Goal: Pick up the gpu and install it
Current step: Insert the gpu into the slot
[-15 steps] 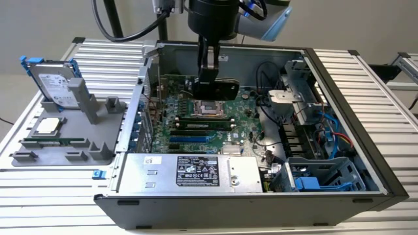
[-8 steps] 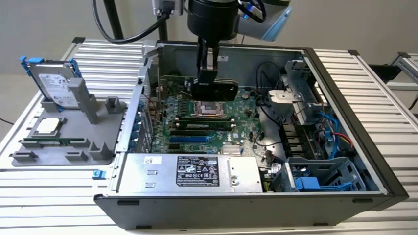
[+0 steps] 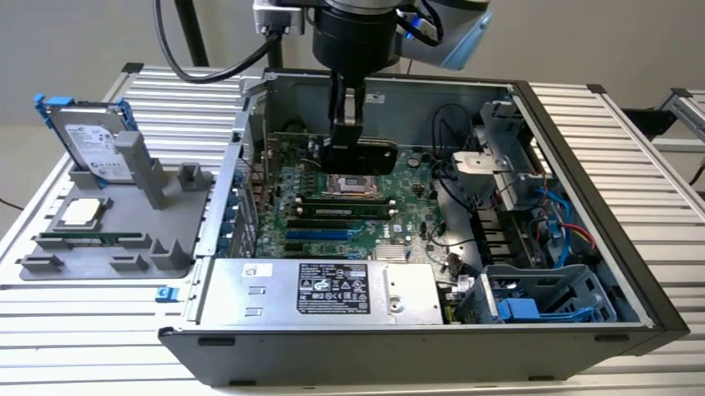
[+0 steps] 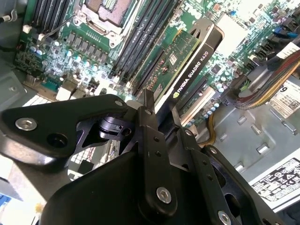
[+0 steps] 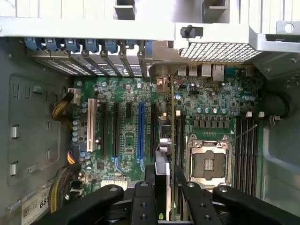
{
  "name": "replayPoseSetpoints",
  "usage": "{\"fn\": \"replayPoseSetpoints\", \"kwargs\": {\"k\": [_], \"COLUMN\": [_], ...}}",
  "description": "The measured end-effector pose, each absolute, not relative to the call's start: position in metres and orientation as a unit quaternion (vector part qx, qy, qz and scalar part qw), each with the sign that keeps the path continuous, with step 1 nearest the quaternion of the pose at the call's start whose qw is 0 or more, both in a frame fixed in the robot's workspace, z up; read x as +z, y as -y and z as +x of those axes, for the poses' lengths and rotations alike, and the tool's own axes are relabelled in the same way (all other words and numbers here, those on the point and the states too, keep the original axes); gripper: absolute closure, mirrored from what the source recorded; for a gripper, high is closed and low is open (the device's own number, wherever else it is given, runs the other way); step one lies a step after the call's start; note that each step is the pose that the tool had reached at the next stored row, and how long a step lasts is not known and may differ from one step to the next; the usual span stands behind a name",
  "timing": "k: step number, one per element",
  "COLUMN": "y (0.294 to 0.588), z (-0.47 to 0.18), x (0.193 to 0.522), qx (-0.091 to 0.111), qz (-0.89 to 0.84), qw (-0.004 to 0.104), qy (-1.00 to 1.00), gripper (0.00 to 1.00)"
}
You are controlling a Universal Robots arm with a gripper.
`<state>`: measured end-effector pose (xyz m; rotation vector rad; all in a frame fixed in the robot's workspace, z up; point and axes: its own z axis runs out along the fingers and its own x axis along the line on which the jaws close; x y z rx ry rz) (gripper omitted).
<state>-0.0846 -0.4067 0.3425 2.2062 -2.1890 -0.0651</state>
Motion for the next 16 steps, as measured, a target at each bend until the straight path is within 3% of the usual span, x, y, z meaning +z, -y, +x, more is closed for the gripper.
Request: {"fn": "replayPoseSetpoints", "kwargs": {"k": [16], "y": [0.409], "z": [-0.089], "x": [0.328], "qx": [-0.022], "qz": [0.71], "qw": [0.017], "qy": [0.704], "gripper": [1.0]}}
